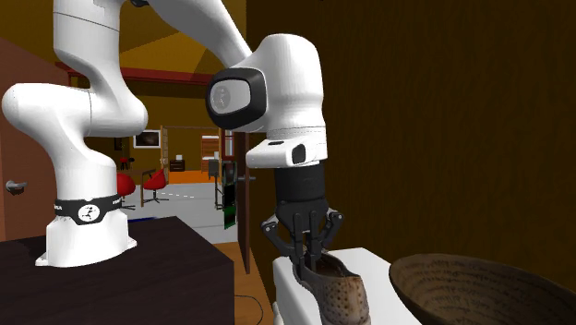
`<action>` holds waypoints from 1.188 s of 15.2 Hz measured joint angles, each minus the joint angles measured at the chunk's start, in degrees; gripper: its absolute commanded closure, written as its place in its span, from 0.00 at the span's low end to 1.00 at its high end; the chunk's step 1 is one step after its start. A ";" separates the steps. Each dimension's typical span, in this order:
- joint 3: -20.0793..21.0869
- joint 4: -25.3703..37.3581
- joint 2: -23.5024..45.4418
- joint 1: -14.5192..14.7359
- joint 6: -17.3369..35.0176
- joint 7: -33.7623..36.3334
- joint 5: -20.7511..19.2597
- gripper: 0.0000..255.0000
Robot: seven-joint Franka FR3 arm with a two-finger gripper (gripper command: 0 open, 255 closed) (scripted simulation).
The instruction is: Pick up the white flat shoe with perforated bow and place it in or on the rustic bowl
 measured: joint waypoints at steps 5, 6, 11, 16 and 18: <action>0.44 -0.06 -1.39 -0.32 -1.30 -0.40 0.71 1.00; 0.66 -0.17 -2.11 -0.46 -1.89 -0.58 1.07 1.00; 1.52 0.10 -5.58 -1.21 -5.46 -1.79 2.92 1.00; 2.09 0.98 -8.43 -1.51 -9.05 -2.43 4.32 1.00; 2.20 1.24 -9.79 -1.79 -10.60 -3.03 5.01 1.00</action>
